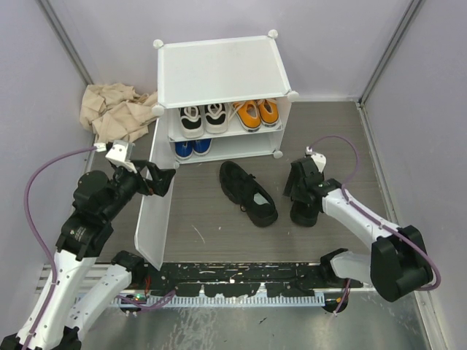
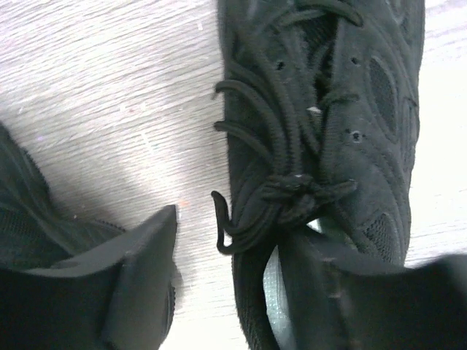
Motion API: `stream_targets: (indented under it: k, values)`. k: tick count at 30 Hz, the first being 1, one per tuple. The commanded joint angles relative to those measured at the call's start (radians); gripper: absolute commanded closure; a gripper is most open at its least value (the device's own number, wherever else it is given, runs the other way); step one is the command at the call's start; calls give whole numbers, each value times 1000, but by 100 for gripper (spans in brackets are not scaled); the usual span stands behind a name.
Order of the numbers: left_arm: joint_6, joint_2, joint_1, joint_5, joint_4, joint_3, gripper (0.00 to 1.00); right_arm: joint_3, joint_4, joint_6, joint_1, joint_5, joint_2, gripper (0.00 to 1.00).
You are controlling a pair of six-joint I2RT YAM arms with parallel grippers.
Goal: Place and organize the shoes in the shoe cabinet
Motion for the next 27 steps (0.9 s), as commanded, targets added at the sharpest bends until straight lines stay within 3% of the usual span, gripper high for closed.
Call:
stream_targets:
  k: [1,6,10,22,27]
  values:
    - [50,51,1,-60,-171,-38,2,30,13,-24,45,-6,-111,34]
    - [53,71,1,-72,-177,-36,2,112,-121,-95,110,-31,-237,31]
    - [57,97,1,-83,-182,-30,2,140,-157,-152,178,-157,-295,28]
    - [62,139,1,-102,-192,-23,2,3,94,-251,234,-299,-192,27]
    - [62,133,1,-111,-194,-26,2,-61,174,-265,237,-292,-156,28]
